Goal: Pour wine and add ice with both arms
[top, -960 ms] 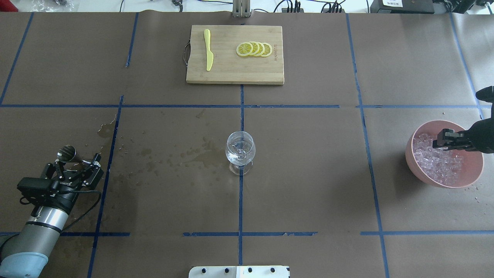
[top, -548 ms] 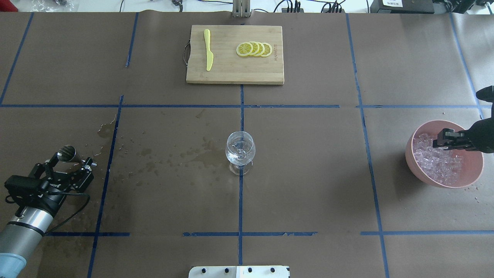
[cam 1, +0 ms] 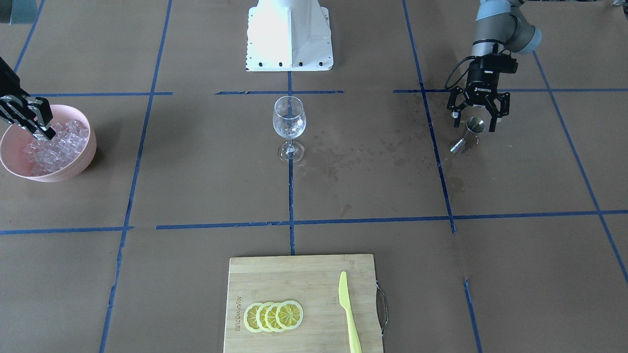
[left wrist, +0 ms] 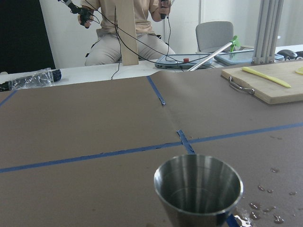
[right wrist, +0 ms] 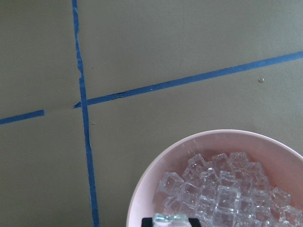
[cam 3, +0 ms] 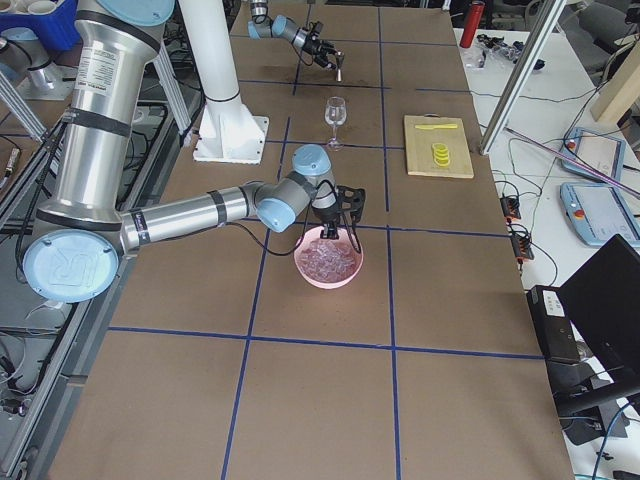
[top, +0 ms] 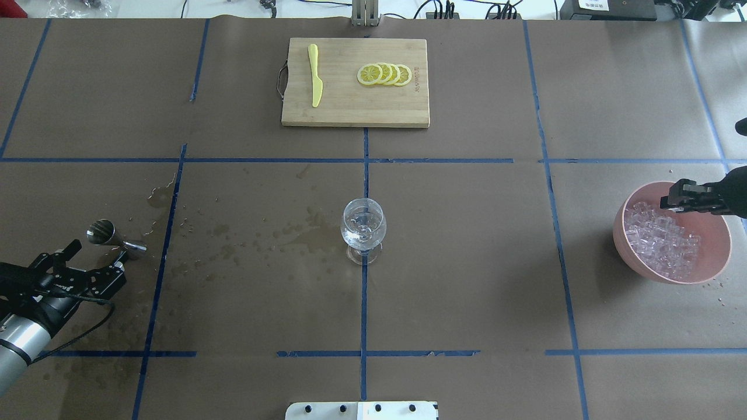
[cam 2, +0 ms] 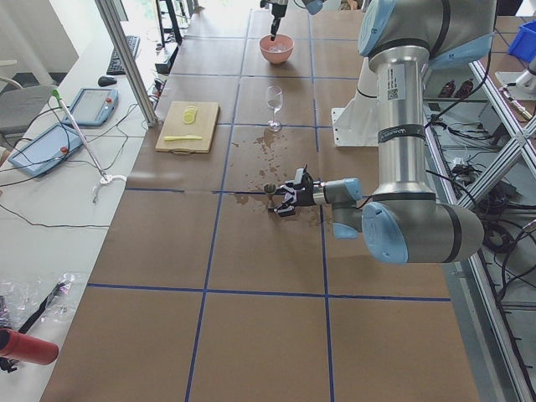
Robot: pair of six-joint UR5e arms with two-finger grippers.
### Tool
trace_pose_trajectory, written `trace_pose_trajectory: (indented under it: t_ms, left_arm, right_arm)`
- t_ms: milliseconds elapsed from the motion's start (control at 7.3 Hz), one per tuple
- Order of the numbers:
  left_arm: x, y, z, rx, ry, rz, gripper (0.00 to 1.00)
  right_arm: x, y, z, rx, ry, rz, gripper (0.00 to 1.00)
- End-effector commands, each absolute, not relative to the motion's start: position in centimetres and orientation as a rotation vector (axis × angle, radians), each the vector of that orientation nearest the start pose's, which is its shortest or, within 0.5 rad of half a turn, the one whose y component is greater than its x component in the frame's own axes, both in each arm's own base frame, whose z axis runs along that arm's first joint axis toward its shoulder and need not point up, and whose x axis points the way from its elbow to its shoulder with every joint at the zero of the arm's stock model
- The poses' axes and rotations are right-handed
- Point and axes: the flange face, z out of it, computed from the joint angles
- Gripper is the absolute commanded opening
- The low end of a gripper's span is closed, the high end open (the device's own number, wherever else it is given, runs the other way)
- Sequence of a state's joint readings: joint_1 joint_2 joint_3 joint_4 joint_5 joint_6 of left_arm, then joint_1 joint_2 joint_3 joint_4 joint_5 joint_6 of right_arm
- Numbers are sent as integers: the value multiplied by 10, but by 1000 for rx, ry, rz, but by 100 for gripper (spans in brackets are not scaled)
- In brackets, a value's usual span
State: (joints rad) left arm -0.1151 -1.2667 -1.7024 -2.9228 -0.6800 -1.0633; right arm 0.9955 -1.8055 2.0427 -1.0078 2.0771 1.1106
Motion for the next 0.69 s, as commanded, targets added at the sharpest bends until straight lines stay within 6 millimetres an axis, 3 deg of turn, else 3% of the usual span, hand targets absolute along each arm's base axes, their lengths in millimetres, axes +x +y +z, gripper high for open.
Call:
trace_pose_trajectory:
  t_ms: [0, 137, 548]
  left_arm:
    - [300, -232, 558, 912, 876, -64, 100]
    - [292, -224, 552, 839, 918, -7, 100]
    - [270, -199, 527, 633, 1035, 141, 100]
  right_arm:
    - [-134, -395, 438, 232, -948, 311, 0]
    - [-132, -400, 419, 262, -979, 306, 0]
    - [-157, -426, 346, 233, -1131, 249, 0]
